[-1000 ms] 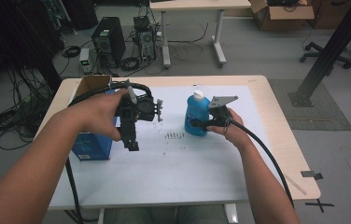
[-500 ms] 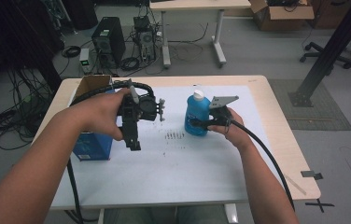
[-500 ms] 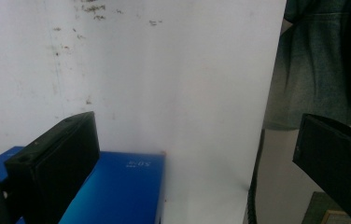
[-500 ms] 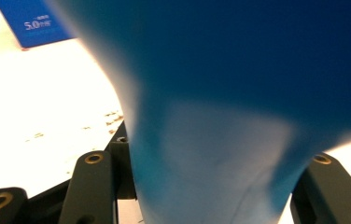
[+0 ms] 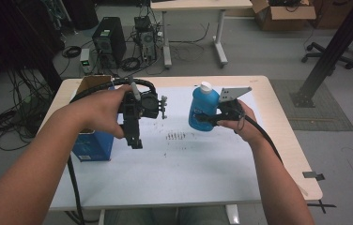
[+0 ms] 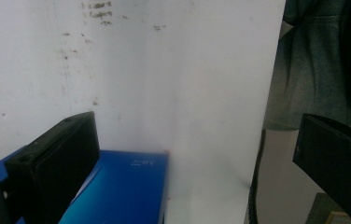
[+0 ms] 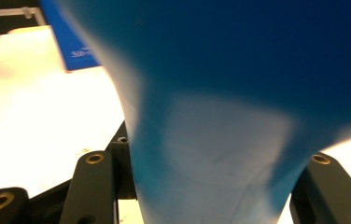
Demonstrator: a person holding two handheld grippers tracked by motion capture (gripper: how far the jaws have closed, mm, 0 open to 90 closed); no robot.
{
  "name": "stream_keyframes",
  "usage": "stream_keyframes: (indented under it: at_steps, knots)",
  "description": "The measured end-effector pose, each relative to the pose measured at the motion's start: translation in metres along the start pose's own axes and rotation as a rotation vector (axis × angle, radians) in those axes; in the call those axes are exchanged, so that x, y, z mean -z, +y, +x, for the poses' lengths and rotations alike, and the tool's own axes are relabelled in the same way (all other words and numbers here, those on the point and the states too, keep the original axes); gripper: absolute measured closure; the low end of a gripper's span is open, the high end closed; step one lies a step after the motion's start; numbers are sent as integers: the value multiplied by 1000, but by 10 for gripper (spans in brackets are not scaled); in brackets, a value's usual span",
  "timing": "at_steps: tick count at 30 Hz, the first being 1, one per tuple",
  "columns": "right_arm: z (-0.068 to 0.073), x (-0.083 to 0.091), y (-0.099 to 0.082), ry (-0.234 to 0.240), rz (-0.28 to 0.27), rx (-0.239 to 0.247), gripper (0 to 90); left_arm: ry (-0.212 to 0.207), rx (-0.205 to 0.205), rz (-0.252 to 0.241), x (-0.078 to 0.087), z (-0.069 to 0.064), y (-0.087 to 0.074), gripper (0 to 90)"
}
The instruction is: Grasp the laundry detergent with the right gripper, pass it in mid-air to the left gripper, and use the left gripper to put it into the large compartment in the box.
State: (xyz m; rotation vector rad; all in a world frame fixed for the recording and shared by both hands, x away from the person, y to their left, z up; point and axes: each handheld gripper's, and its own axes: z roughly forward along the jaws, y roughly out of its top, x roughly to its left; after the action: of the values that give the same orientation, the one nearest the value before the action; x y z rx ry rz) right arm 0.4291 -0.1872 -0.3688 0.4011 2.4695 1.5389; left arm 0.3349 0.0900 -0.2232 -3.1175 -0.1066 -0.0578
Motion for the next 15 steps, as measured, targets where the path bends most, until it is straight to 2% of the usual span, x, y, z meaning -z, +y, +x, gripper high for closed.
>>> stream_keyframes:
  at_steps: [3,4,6,8,10,12,13,15]
  knots:
    - [5,7,7,25,-4,12,460,6,0,-4,3,0,0,8]
    - [12,13,13,55,-5,29,460,7,-2,-4,6,0,1,8]
    - [18,16,19,80,-1,49,459,9,-2,-4,7,0,1,8]
    - [21,17,21,90,0,62,459,12,-1,-7,9,0,2,8]
    - [32,19,29,127,13,105,458,14,4,-5,11,0,3,7]
    - [35,19,31,135,14,113,457,16,2,-3,12,0,3,7]
    - [42,18,33,161,18,136,457,16,1,-1,13,0,4,7]
    - [50,17,35,184,17,153,457,17,5,-1,15,0,5,7]
